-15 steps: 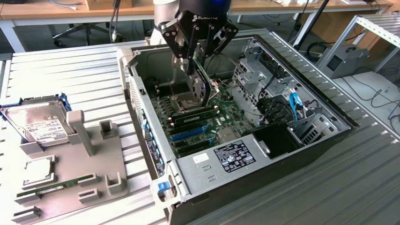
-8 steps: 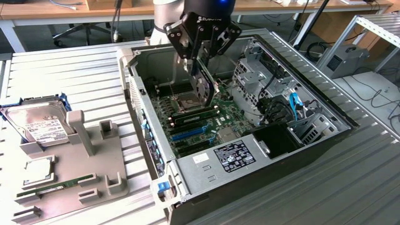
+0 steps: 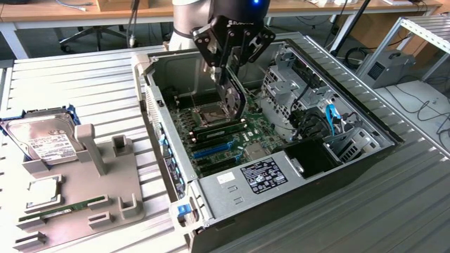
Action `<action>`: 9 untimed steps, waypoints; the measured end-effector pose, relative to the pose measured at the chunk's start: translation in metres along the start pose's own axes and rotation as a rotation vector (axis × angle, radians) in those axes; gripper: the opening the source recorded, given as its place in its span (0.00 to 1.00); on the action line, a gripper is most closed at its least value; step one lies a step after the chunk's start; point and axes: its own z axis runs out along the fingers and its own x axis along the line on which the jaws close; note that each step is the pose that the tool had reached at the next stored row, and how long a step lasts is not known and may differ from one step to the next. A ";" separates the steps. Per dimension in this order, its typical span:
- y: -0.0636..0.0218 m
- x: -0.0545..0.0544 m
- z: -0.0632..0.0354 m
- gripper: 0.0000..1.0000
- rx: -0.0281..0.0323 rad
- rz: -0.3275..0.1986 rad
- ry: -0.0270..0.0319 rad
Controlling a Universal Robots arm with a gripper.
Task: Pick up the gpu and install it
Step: 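Pick up the gpu and move the gpu toward the slot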
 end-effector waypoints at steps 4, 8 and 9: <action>0.0027 -0.006 0.0025 0.29 0.0024 0.000 -0.0002; 0.0064 -0.015 0.0055 0.29 0.0055 0.000 -0.0004; 0.0071 -0.016 0.0061 0.29 0.0061 0.000 -0.0004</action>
